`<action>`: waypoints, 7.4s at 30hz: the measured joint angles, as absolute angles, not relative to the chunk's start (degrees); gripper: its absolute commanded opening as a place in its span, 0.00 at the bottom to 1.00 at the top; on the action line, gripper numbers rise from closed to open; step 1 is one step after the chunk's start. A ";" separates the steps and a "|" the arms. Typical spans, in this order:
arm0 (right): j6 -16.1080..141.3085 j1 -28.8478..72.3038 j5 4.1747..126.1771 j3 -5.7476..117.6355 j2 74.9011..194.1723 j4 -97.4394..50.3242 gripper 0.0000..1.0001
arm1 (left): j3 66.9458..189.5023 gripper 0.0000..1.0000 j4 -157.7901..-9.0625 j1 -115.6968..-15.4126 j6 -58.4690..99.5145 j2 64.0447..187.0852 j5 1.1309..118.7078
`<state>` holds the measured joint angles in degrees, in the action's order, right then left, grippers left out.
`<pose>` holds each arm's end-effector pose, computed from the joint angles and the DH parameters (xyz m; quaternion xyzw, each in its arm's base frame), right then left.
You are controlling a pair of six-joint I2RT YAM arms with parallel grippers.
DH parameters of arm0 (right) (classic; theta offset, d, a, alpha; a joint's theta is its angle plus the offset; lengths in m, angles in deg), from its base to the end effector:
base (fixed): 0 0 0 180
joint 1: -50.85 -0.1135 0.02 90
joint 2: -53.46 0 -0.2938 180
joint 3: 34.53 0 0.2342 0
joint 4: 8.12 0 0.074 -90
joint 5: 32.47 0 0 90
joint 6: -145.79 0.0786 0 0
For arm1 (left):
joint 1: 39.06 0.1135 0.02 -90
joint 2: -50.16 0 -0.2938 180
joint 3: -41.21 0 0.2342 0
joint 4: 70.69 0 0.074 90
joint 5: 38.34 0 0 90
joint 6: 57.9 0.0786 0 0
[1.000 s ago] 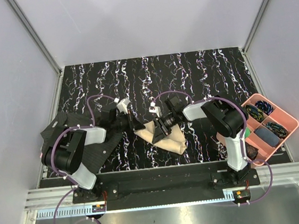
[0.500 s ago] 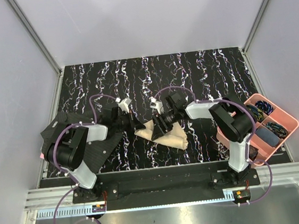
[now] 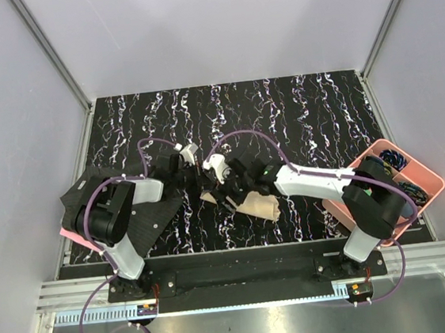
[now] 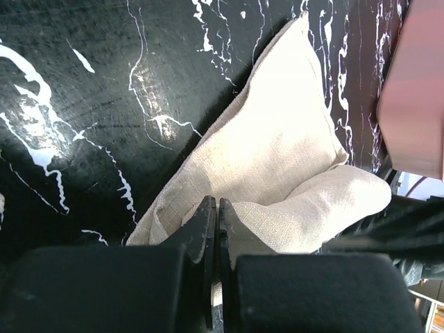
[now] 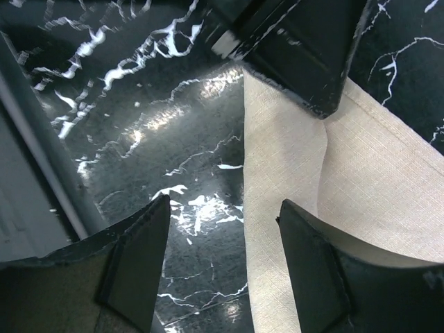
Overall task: Fold the napkin, place the utensils inside, and roll it up
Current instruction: Roll the napkin with the utensil
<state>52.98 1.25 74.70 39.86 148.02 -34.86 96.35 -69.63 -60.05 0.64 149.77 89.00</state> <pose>0.2189 0.2930 0.2167 -0.4553 0.8010 0.2716 0.2781 0.2960 -0.1646 0.1453 0.0467 0.8781 -0.4293 0.2062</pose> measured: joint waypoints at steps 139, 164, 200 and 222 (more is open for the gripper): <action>46.86 6.34 73.06 47.20 161.33 -35.37 0.41 | 96.85 0.53 -79.97 -54.34 3.35 140.13 82.82; 51.58 15.50 102.35 57.85 171.89 -47.93 0.41 | 85.99 0.60 -72.34 -54.39 2.26 131.59 83.58; 48.96 6.26 71.99 44.56 149.51 -42.58 0.74 | 95.65 0.00 -78.68 -54.32 1.21 143.41 86.20; 38.94 -0.80 54.55 41.45 156.76 -32.39 0.72 | 98.51 0.00 -81.13 -53.78 1.84 145.75 87.54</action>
<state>38.94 -0.80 54.55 41.45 156.76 -32.39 98.51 -81.13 -53.78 1.84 145.75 87.54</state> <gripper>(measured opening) 0.720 0.023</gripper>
